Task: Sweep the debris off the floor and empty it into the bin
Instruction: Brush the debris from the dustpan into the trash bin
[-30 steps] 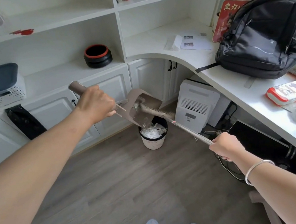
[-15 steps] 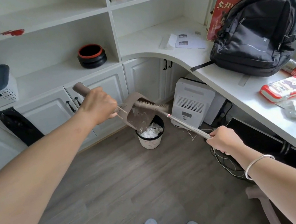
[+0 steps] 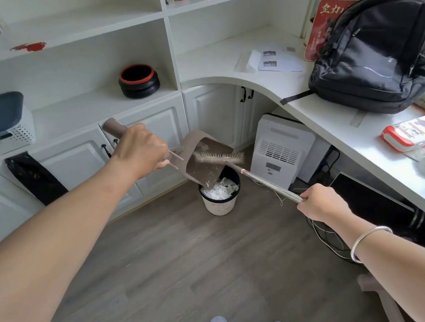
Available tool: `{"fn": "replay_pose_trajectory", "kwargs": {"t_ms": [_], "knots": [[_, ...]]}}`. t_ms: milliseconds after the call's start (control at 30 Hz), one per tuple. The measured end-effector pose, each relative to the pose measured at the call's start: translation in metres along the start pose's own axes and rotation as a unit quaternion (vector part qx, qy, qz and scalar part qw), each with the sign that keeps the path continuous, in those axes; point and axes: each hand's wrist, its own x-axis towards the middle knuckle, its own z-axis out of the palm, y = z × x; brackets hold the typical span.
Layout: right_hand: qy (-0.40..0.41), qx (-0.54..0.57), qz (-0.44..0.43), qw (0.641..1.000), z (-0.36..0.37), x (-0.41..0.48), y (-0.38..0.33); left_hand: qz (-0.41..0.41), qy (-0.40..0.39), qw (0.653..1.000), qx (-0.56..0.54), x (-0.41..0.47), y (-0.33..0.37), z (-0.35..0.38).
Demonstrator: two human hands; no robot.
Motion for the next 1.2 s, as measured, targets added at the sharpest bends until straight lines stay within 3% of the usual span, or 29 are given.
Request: {"fn": "replay_pose_trajectory", "kwargs": {"t_ms": [167, 467, 900, 1200], "knots": [[0.006, 0.012, 0.003, 1.000, 0.007, 0.001, -0.003, -0.007, 0.002, 1.000, 0.019, -0.001, 0.000, 0.003], [0.003, -0.081, 0.027, 0.996, 0.001, -0.006, 0.002, -0.066, -0.011, 0.996, 0.053, -0.003, -0.004, -0.003], [-0.007, -0.030, 0.025, 0.999, -0.018, -0.008, 0.020, -0.010, 0.008, 1.000, -0.021, 0.009, 0.005, -0.014], [0.008, -0.099, 0.046, 0.994, -0.016, -0.010, 0.021, -0.018, 0.021, 1.000, -0.001, 0.010, 0.004, -0.021]]}}
